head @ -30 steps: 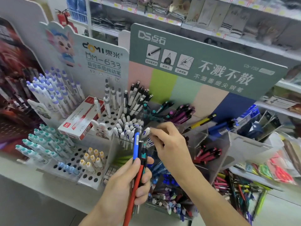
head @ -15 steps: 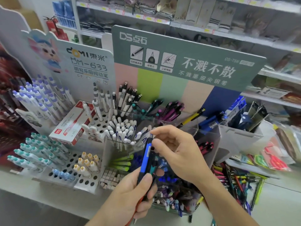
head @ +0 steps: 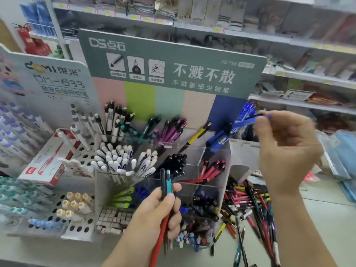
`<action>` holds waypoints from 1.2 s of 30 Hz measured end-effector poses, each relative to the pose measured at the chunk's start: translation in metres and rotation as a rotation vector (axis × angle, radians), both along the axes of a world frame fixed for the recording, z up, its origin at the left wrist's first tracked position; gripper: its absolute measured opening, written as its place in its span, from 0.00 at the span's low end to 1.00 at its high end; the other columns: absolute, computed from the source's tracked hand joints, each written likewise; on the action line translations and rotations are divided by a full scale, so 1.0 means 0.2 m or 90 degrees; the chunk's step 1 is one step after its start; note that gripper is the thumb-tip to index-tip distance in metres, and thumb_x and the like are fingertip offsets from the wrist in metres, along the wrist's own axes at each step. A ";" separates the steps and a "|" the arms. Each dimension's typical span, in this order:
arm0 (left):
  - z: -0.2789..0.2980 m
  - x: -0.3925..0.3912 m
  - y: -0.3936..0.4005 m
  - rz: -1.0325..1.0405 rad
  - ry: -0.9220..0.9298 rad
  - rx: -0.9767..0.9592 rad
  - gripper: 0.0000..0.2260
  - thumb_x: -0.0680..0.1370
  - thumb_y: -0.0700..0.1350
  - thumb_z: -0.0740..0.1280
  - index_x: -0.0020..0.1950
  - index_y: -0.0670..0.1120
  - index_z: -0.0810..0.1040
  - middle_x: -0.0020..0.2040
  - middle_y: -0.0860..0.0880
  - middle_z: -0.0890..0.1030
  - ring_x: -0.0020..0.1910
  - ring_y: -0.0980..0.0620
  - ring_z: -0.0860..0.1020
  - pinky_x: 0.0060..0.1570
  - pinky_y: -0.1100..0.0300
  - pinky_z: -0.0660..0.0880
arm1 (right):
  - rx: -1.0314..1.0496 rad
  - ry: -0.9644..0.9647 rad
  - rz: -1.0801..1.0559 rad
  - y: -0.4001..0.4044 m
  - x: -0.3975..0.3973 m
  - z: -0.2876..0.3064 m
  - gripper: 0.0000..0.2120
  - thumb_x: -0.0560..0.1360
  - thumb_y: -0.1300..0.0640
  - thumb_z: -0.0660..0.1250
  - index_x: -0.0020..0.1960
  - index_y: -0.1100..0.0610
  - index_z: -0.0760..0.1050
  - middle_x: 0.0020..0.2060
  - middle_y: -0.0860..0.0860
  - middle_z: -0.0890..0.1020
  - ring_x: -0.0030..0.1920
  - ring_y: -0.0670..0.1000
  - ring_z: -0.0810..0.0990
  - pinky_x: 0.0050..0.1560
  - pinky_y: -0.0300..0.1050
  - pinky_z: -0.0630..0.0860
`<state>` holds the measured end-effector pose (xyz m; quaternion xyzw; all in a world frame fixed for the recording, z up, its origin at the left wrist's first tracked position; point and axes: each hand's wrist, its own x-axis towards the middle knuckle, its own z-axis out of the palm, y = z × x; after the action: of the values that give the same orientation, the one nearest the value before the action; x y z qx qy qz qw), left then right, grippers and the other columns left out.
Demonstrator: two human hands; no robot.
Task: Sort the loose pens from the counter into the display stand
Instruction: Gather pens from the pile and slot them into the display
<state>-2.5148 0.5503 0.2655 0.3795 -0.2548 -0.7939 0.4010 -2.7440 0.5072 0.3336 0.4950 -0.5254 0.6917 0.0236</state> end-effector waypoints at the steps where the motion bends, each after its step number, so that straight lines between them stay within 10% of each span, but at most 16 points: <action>1: 0.00 -0.01 0.00 -0.003 0.001 -0.005 0.15 0.76 0.41 0.67 0.61 0.38 0.76 0.36 0.43 0.71 0.26 0.49 0.66 0.21 0.59 0.66 | 0.031 0.013 0.010 -0.02 -0.01 -0.03 0.07 0.76 0.60 0.75 0.51 0.54 0.80 0.43 0.48 0.84 0.41 0.46 0.84 0.43 0.40 0.80; 12: 0.00 -0.07 0.04 0.044 -0.044 0.031 0.16 0.79 0.51 0.62 0.50 0.36 0.73 0.27 0.44 0.69 0.18 0.53 0.62 0.16 0.64 0.61 | 0.178 0.219 0.026 -0.10 -0.02 -0.20 0.13 0.76 0.60 0.74 0.60 0.59 0.81 0.53 0.49 0.73 0.43 0.50 0.79 0.48 0.37 0.76; 17: -0.01 -0.10 0.04 0.074 0.034 0.010 0.17 0.73 0.38 0.64 0.61 0.35 0.75 0.36 0.40 0.77 0.27 0.48 0.73 0.24 0.57 0.73 | 0.324 0.052 0.245 0.17 0.15 -0.24 0.06 0.77 0.61 0.72 0.51 0.52 0.81 0.41 0.47 0.82 0.40 0.50 0.81 0.41 0.42 0.78; 22: -0.04 -0.07 0.08 -0.022 -0.096 -0.092 0.15 0.78 0.46 0.69 0.60 0.40 0.73 0.30 0.34 0.78 0.23 0.42 0.76 0.25 0.56 0.75 | 0.594 -0.157 0.498 0.29 0.24 -0.32 0.09 0.78 0.53 0.72 0.57 0.49 0.81 0.41 0.49 0.83 0.40 0.50 0.83 0.42 0.47 0.80; 26: -0.03 -0.07 0.12 -0.081 -0.096 -0.145 0.04 0.80 0.51 0.66 0.53 0.55 0.76 0.34 0.34 0.78 0.18 0.46 0.72 0.20 0.62 0.69 | 0.620 -0.223 0.536 0.31 0.24 -0.30 0.01 0.78 0.58 0.72 0.49 0.52 0.81 0.32 0.54 0.81 0.29 0.51 0.77 0.32 0.40 0.74; 36: -0.09 0.00 0.17 -0.051 -0.109 -0.150 0.09 0.79 0.52 0.66 0.53 0.48 0.78 0.36 0.39 0.78 0.18 0.51 0.65 0.20 0.66 0.60 | 0.425 -0.319 0.316 0.33 0.15 -0.21 0.09 0.70 0.61 0.75 0.47 0.63 0.80 0.36 0.58 0.85 0.33 0.53 0.82 0.36 0.41 0.81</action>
<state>-2.5147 0.5841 0.2476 0.3859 -0.3947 -0.7384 0.3874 -2.7143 0.5723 0.2922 0.4040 -0.5741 0.5683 -0.4293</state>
